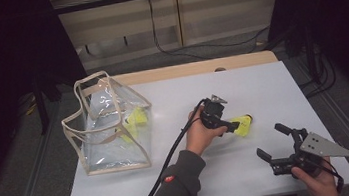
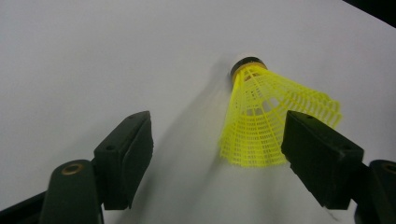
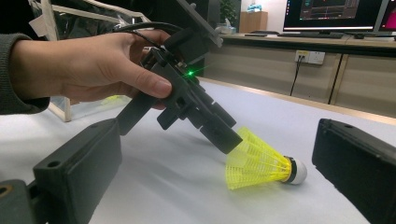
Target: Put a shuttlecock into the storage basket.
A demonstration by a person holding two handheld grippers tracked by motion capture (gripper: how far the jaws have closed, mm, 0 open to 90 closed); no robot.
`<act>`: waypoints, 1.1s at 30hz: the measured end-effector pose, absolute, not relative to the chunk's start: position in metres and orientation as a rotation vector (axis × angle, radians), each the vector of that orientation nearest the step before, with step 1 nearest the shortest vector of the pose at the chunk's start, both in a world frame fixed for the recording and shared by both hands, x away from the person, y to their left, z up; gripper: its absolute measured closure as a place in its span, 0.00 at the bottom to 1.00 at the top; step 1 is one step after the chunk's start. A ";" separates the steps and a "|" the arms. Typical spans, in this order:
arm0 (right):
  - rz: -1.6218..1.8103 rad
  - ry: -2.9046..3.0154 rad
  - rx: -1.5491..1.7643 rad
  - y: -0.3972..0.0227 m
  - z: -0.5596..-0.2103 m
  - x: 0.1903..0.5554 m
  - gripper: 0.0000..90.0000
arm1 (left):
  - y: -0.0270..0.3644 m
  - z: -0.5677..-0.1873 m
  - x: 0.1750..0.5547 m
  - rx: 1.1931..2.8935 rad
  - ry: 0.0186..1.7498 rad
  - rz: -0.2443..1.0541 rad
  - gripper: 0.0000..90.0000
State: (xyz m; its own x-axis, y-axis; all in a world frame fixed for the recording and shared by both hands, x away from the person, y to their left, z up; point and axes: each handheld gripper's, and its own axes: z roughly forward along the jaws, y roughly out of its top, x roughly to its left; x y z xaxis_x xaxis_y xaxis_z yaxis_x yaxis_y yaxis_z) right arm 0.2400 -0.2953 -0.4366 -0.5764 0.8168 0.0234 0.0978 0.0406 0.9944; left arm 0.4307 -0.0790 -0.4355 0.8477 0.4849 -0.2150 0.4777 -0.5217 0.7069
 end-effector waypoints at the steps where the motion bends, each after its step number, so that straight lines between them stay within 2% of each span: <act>1: 1.588 1.740 0.925 -0.295 -0.437 0.240 0.01 | -0.080 -0.436 0.431 2.202 0.698 0.013 0.28; 14: 1.588 1.738 0.925 -0.295 -0.436 0.240 0.01 | -0.088 -0.444 0.432 2.207 0.682 0.014 0.33; 22: 1.589 1.741 0.925 -0.296 -0.436 0.240 0.01 | -0.091 -0.447 0.434 2.203 0.639 0.000 0.44; 33: 1.590 1.740 0.923 -0.296 -0.436 0.240 0.01 | -0.099 -0.455 0.433 2.171 0.636 -0.013 0.52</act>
